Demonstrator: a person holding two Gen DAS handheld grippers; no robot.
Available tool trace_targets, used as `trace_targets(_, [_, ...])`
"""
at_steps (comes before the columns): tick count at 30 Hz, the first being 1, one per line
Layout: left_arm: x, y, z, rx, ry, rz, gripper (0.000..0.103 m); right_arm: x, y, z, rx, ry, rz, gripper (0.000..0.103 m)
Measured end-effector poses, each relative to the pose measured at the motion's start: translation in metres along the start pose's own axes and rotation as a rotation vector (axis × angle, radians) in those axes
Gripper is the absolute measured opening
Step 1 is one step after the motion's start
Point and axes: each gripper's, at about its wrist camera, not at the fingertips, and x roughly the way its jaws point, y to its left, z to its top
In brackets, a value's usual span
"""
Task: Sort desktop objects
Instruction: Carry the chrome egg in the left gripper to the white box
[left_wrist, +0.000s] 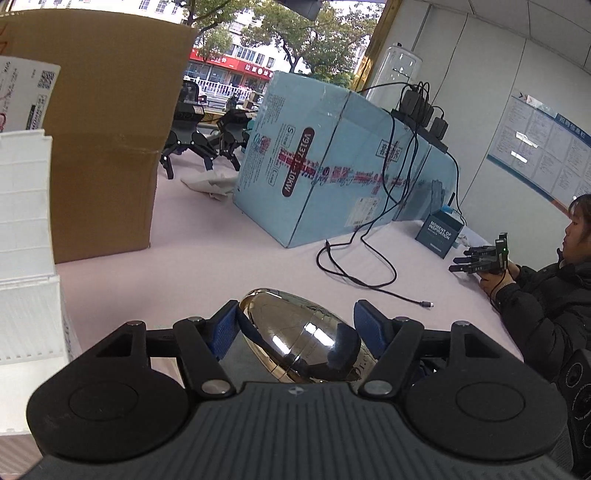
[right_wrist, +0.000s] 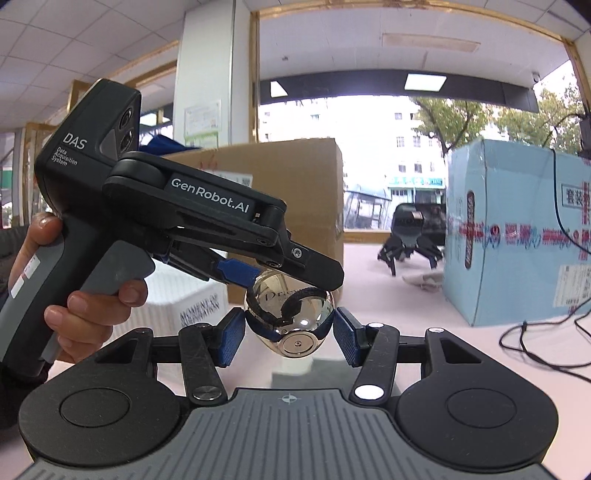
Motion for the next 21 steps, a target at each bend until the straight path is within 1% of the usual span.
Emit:
trace_targets(5, [-0.033,0.003,0.011,-0.011,-0.074,0.017,0.064,-0.002,0.018,0.022,-0.011,-0.061,0.023,0.050])
trace_targets(9, [-0.064,0.015,0.018,-0.021,-0.131,0.052,0.064,0.005,0.037,0.041,-0.028,-0.075,0.070,0.050])
trace_targets(14, [-0.103,0.049,0.024,-0.065,-0.184,0.101,0.065,0.029,0.070,0.059,-0.061,-0.085,0.137,0.050])
trace_targets(21, [-0.160,0.103,0.032,-0.134,-0.285,0.173,0.065,0.067,0.126,0.081,-0.111,-0.123,0.234,0.050])
